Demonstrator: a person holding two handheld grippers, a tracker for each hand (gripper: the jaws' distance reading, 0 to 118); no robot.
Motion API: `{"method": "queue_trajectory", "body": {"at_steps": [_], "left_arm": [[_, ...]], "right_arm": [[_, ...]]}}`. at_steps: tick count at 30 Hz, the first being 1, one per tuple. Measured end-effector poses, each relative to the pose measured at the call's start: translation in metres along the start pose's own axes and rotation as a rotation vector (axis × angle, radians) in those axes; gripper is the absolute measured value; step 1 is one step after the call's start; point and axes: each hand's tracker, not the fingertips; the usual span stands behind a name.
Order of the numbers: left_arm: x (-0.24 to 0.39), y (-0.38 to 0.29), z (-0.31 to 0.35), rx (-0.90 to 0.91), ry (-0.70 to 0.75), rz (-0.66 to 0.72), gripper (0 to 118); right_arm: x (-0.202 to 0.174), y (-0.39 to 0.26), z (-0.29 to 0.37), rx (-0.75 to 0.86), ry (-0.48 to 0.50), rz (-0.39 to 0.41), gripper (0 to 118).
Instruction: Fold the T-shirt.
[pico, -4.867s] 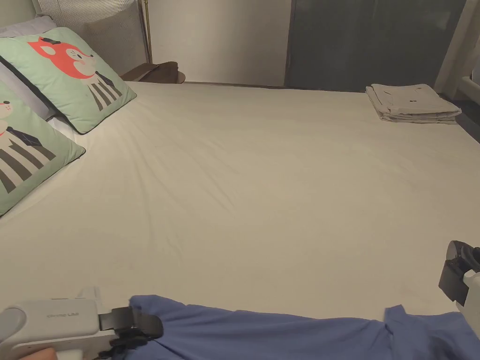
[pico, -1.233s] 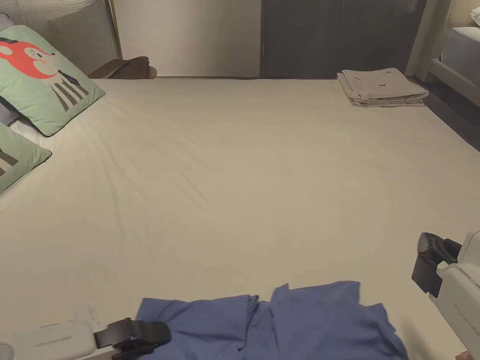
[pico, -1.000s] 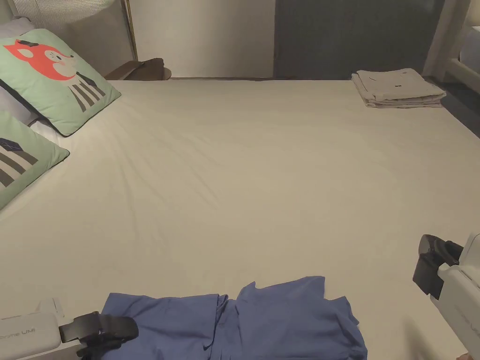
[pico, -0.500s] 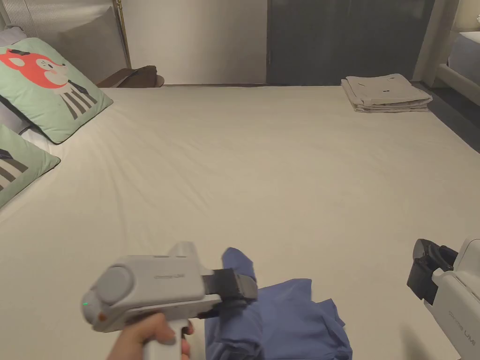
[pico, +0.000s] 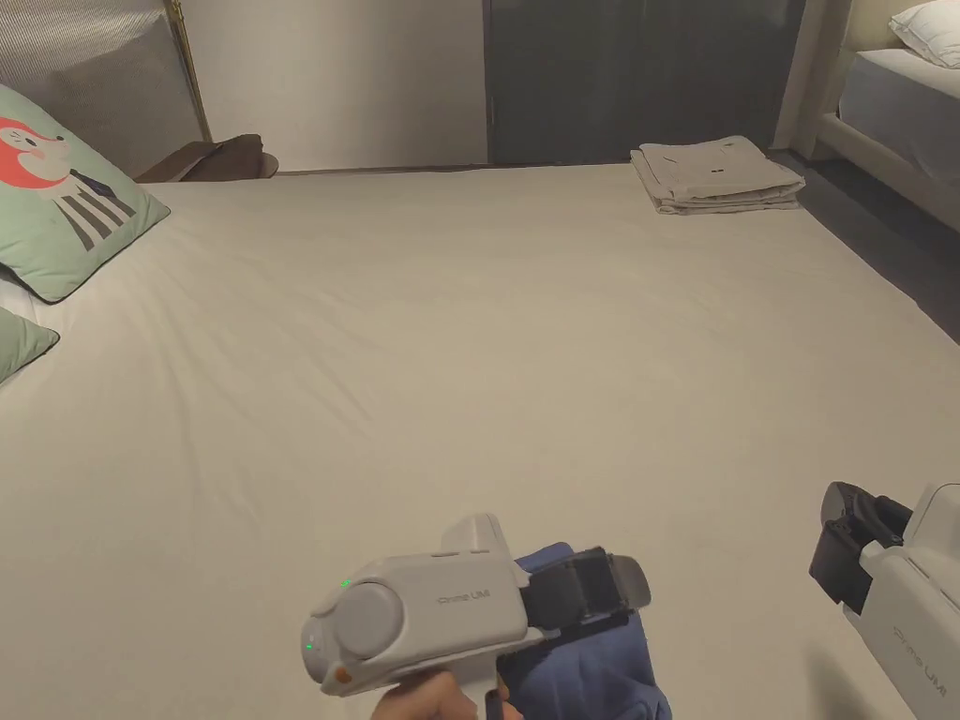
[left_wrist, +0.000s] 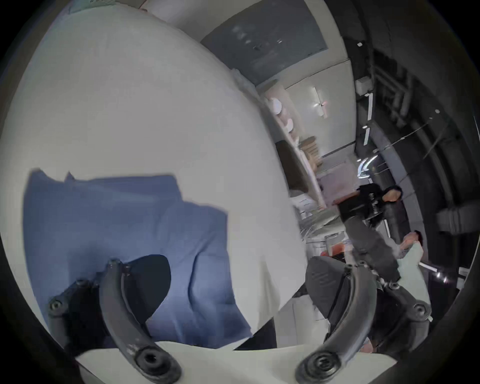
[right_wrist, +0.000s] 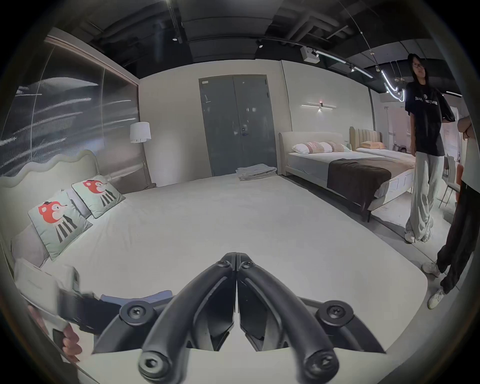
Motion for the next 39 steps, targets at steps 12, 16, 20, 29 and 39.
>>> {"method": "queue_trajectory", "body": {"at_steps": [12,16,20,29,39], "left_arm": [[0.019,-0.059,-0.025,-0.1,0.251,-0.487,1],[0.018,-0.082,-0.057,-0.163,0.264,-0.487,1],[0.026,-0.088,-0.068,-0.167,0.239,-0.469,1],[0.033,-0.062,-0.025,-0.043,0.156,-0.434,1],[-0.007,-0.015,0.103,0.263,0.29,-0.282,1]], "right_arm": [[-0.006,-0.004,-0.004,-0.011,0.025,-0.008,0],[-0.004,-0.006,0.0,-0.012,0.018,-0.004,0],[0.0,-0.007,0.0,-0.018,0.012,-0.002,0],[-0.011,-0.006,-0.003,-0.031,0.059,0.009,0],[-0.058,-0.039,-0.035,-0.288,0.29,0.068,0]]}}
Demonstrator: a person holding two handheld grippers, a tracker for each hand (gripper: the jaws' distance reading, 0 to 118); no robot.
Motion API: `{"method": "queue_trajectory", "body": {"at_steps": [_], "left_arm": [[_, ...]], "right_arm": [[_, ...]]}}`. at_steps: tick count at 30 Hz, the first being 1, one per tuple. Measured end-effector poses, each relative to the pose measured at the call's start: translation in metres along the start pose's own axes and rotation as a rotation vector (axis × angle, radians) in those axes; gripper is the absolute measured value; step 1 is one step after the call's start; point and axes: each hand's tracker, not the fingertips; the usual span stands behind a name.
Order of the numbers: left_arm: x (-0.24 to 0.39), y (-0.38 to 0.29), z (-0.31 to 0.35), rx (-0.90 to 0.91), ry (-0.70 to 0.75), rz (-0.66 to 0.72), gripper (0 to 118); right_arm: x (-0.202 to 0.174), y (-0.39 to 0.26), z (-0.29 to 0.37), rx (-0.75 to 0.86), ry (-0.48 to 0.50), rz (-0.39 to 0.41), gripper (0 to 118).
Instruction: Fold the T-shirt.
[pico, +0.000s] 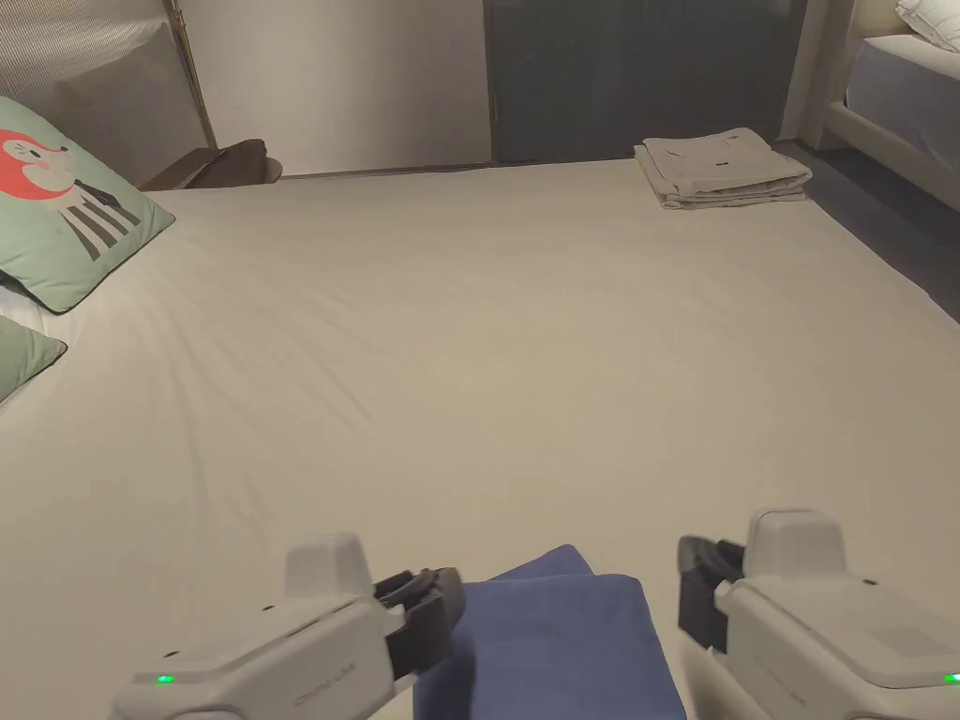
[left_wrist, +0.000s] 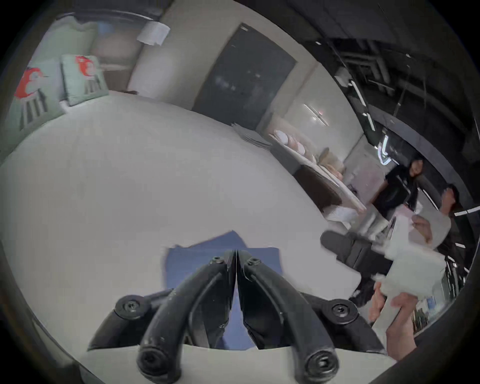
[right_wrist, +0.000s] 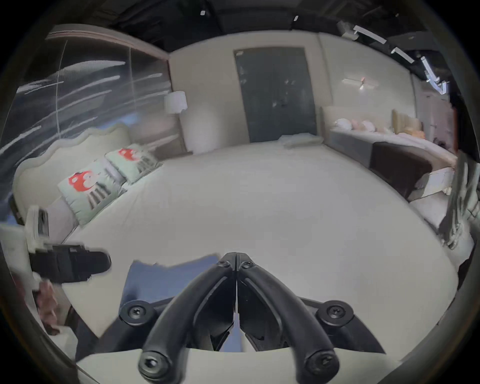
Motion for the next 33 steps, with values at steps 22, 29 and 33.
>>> {"method": "queue_trajectory", "body": {"at_steps": [22,29,33], "left_arm": [[-0.114,-0.029,-0.047,-0.26,-0.311,0.588,109],[-0.101,-0.026,-0.072,-0.321,-0.37,0.664,104],[-0.085,-0.025,-0.079,-0.374,-0.355,0.611,79]], "right_arm": [[0.0,-0.028,-0.078,-0.377,0.067,0.053,0],[0.006,-0.028,-0.077,-0.387,0.081,0.013,0],[0.004,-0.027,-0.076,-0.39,0.084,0.006,0]]}}
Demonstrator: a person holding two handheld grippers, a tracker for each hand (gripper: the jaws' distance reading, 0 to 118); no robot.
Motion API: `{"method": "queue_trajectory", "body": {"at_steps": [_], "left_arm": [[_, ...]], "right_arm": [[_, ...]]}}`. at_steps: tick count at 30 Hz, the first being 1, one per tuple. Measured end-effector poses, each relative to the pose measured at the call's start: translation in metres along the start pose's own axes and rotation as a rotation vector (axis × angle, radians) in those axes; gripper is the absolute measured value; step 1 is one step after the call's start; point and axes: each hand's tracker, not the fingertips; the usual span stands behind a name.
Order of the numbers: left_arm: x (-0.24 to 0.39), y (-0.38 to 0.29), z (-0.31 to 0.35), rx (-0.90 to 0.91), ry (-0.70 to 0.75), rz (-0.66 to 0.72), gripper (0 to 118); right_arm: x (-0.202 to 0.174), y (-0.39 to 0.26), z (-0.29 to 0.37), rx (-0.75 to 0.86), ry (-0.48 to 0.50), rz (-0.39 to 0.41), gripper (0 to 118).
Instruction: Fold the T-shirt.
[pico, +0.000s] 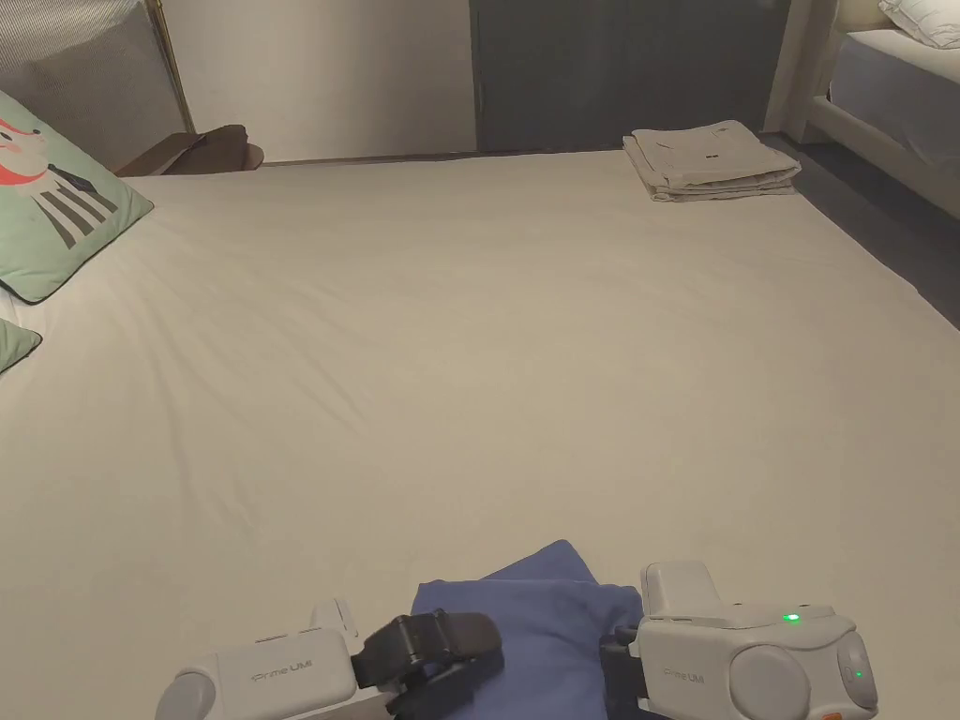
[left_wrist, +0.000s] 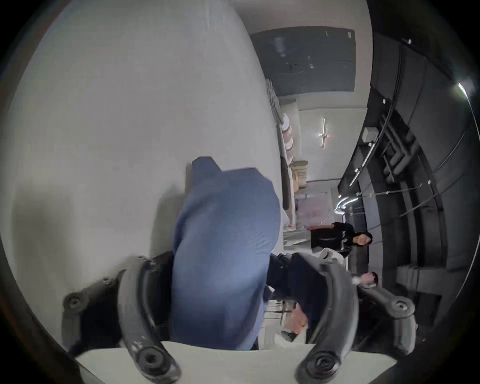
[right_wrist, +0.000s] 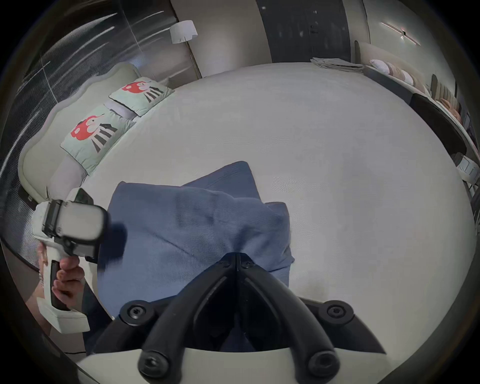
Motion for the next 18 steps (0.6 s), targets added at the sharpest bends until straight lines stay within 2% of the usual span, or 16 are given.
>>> {"method": "queue_trajectory", "body": {"at_steps": [3,7,12,15,16,18], "left_arm": [[0.007,-0.002,-0.003,-0.012,0.081,-0.075,50],[0.007,0.0,0.012,-0.012,0.036,-0.028,28],[0.01,0.011,0.055,0.046,0.066,-0.042,25],[0.005,0.023,0.109,0.131,0.11,-0.043,24],[-0.039,0.056,0.135,0.161,0.127,-0.036,24],[-0.051,0.069,0.182,0.224,0.168,-0.008,24]], "right_arm": [[-0.001,-0.001,0.004,0.005,-0.003,0.001,0],[0.004,0.001,0.014,0.058,0.078,-0.079,0],[-0.011,0.018,0.034,0.136,0.08,-0.048,0],[-0.025,0.029,0.036,0.16,0.086,-0.032,0],[-0.029,0.031,0.036,0.164,0.088,-0.028,0],[-0.042,0.039,0.036,0.171,0.091,-0.018,0]]}}
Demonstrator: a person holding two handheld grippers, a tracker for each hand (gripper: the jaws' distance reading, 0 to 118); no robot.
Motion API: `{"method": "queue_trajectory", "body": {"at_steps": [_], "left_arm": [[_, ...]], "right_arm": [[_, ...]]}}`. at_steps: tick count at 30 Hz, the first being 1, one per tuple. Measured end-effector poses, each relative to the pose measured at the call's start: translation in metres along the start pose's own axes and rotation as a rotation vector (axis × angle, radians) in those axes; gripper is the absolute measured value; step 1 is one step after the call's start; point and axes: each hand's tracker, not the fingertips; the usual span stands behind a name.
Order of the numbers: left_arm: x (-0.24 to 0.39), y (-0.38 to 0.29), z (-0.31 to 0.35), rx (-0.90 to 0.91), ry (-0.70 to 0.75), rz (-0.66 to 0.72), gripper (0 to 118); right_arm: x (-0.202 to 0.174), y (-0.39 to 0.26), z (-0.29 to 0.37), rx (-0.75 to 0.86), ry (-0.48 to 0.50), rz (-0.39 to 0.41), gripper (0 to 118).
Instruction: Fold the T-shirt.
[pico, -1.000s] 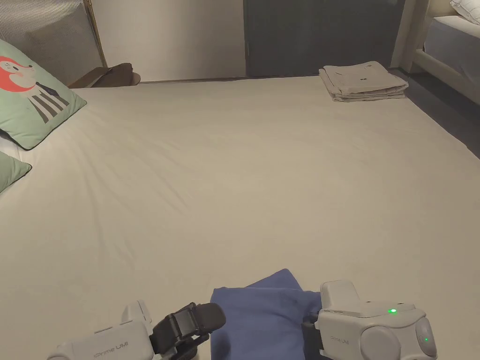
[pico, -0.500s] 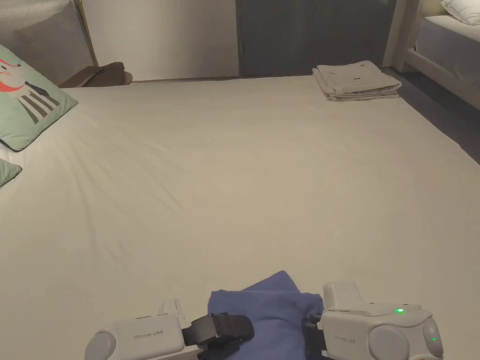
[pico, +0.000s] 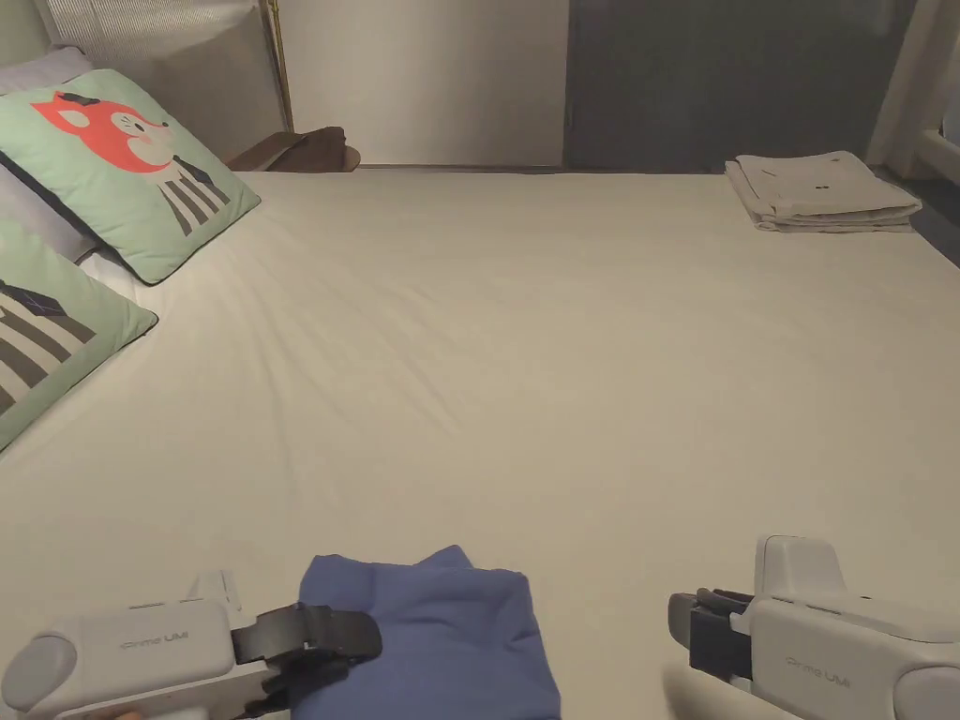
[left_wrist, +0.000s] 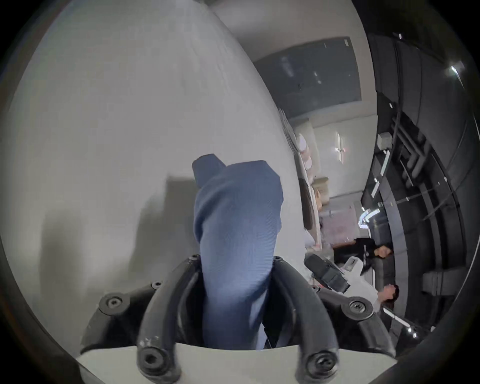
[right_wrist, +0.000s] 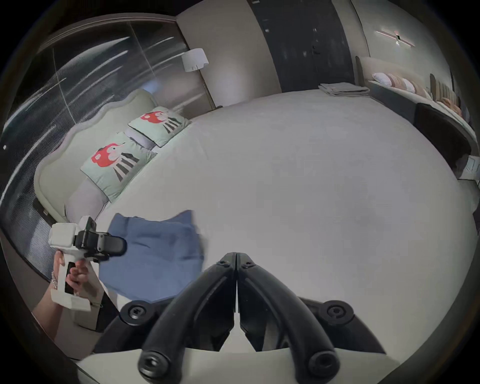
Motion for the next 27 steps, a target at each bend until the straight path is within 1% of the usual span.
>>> {"method": "queue_trajectory", "body": {"at_steps": [1,2,5,7,11,14,17,18,21,22,23,24,25,26,27], "left_arm": [[-0.009,0.01,0.017,0.025,0.023,0.02,24],[0.003,0.005,0.037,0.038,0.047,0.047,24],[-0.017,0.029,0.086,0.11,0.115,0.069,24],[-0.029,0.043,0.111,0.136,0.132,0.095,24],[-0.059,0.069,0.147,0.194,0.182,0.137,24],[-0.071,0.076,0.161,0.212,0.183,0.165,24],[-0.086,0.081,0.16,0.216,0.207,0.192,24],[-0.069,0.075,0.15,0.215,0.211,0.203,24],[-0.075,0.066,0.142,0.211,0.215,0.229,24],[-0.102,0.073,0.146,0.21,0.213,0.232,25],[-0.102,0.069,0.147,0.214,0.207,0.233,32],[-0.099,0.067,0.147,0.217,0.21,0.234,44],[-0.094,0.064,0.147,0.226,0.232,0.228,61],[-0.089,0.065,0.154,0.262,0.31,0.175,88],[-0.082,0.061,0.156,0.296,0.367,0.132,105]], "right_arm": [[-0.005,0.001,-0.002,0.001,0.004,0.007,0],[-0.011,0.003,-0.005,-0.001,0.008,0.014,0],[-0.026,0.009,-0.018,-0.001,0.014,0.032,0],[-0.031,0.012,-0.03,-0.015,0.02,0.037,0],[-0.054,0.018,-0.046,-0.028,0.018,0.064,0],[-0.064,0.022,-0.053,-0.034,0.021,0.071,0],[-0.067,0.025,-0.057,-0.037,0.013,0.085,0],[-0.068,0.026,-0.057,-0.037,0.009,0.088,0],[-0.068,0.027,-0.056,-0.039,-0.001,0.1,0],[-0.068,0.028,-0.056,-0.038,0.0,0.1,0],[-0.066,0.027,-0.056,-0.037,-0.002,0.097,0],[-0.065,0.027,-0.056,-0.035,-0.004,0.098,0],[-0.064,0.028,-0.055,-0.033,-0.006,0.098,0],[-0.063,0.029,-0.055,-0.031,-0.008,0.099,0],[-0.065,0.03,-0.052,-0.029,-0.007,0.099,0]]}}
